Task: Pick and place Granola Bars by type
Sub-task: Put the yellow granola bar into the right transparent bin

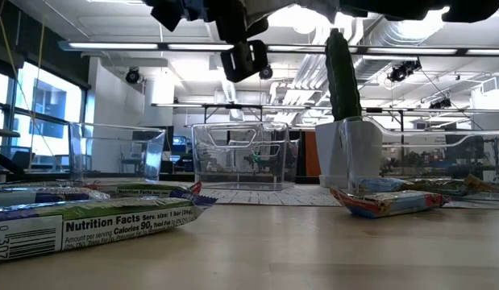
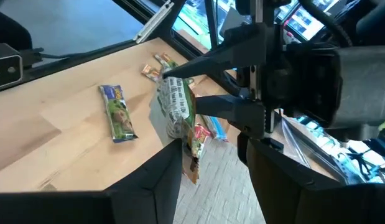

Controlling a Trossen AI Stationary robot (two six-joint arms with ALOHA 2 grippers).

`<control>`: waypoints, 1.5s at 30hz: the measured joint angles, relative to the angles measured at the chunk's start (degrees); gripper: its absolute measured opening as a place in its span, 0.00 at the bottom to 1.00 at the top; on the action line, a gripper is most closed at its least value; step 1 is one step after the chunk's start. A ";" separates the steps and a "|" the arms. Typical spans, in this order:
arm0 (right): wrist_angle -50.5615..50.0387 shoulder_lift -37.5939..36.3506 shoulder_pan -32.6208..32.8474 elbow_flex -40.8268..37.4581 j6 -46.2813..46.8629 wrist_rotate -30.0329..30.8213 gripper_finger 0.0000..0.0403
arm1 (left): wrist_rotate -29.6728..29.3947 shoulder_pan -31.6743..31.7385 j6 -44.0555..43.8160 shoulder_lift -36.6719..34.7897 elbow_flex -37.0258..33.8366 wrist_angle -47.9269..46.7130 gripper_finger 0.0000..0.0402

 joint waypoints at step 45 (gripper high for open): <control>7.35 1.47 1.08 -0.02 3.02 -6.09 0.41 | -5.54 0.07 4.55 -0.03 -0.09 6.22 0.23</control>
